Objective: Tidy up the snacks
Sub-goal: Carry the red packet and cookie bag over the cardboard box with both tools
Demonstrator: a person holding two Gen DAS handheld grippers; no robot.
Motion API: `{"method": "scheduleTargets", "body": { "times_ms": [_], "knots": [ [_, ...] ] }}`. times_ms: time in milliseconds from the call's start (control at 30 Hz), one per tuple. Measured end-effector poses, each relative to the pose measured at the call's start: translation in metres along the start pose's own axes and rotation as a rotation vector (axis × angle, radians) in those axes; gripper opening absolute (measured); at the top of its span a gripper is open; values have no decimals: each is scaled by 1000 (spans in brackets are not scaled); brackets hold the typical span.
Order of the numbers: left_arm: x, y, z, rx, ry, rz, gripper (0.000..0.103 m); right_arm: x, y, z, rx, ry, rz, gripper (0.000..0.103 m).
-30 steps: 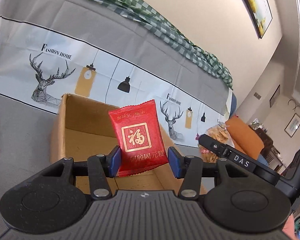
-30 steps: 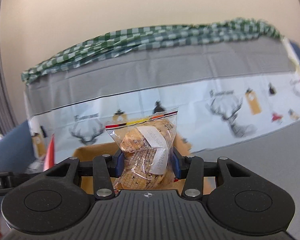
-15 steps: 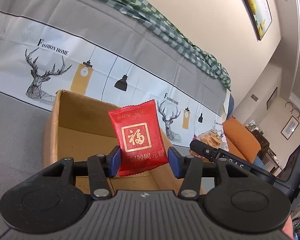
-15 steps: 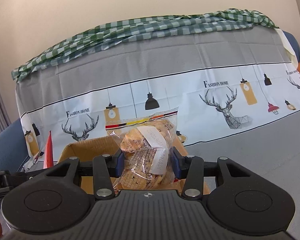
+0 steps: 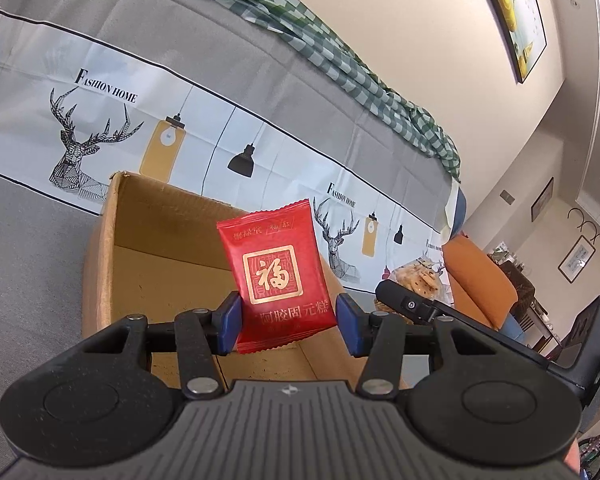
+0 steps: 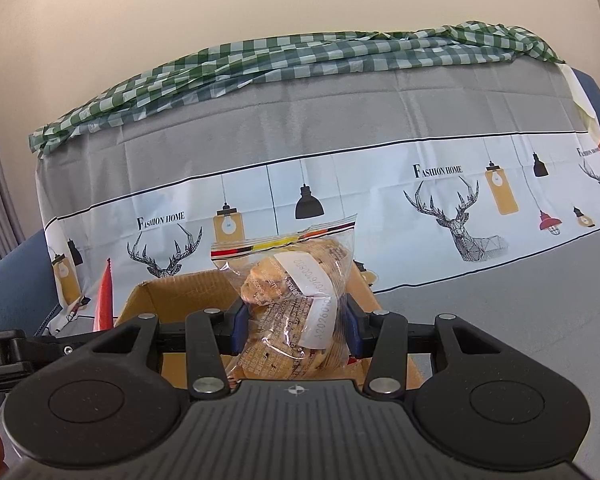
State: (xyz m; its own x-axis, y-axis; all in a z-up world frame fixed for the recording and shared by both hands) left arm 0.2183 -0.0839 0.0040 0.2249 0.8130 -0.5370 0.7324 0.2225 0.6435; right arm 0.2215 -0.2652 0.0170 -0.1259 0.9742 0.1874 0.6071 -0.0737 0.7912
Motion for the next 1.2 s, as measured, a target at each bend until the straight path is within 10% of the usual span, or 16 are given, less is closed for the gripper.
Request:
{"method": "scheduleTargets", "body": {
  "times_ms": [1200],
  "knots": [
    [-2,0,-1,-3,-6,-4,55,4,-2,2,3,-3,-21,48]
  ]
}}
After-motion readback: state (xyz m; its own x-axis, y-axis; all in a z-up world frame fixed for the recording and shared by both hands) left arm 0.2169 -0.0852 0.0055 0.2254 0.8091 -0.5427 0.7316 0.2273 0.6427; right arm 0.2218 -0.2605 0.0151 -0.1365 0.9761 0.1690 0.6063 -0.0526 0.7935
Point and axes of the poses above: each gripper's, at about its wrist camera, not at the fingertips, and z roughly the way its jaws point, x to its left, y to its top, the point moved 10 cm from there along z, roughly the way its jaws point, and after that the axes turned 13 degrees about x, right-handed, at the moved point
